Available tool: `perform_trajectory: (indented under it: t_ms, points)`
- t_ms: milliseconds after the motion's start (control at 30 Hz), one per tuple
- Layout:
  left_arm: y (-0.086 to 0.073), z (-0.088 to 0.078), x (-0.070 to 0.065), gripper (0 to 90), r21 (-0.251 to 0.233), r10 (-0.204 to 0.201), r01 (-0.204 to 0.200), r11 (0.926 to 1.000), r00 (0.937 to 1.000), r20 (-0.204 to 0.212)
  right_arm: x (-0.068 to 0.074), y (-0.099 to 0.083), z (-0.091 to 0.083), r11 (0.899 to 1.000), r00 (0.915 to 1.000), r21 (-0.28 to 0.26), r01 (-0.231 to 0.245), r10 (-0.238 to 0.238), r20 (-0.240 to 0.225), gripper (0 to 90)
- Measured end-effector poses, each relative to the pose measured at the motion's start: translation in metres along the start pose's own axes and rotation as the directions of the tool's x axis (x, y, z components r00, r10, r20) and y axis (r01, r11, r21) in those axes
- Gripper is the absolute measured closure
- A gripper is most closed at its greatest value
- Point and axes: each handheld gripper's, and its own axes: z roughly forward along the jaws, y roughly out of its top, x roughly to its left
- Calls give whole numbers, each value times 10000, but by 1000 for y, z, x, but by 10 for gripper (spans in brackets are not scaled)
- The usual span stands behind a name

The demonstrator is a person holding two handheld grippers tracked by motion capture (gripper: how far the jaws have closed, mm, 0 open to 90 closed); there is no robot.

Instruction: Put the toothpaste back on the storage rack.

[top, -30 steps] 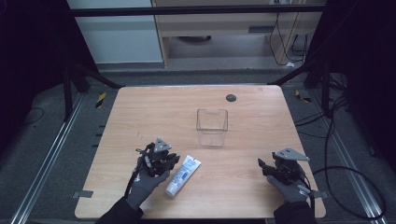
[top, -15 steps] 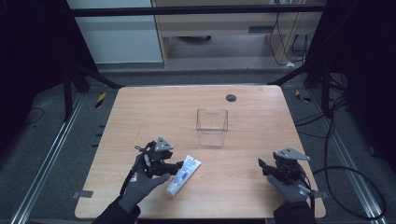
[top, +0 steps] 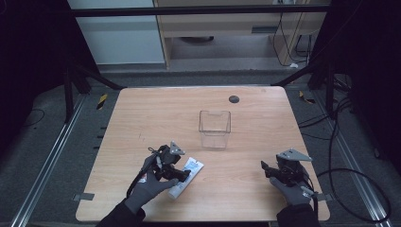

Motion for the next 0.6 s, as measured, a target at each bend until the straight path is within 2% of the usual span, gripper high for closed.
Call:
perform_trajectory:
  t_ms: [233,600]
  points:
    - [9,11,-1,301,538,152,-158,9984,9998,119,0,0,0,10000,10000,58,-36,36,12,335]
    - [21,27,-5,310,1110,79,-100,9938,9998,188,-1,0,1,9999,10000,108,-61,62,-63,335]
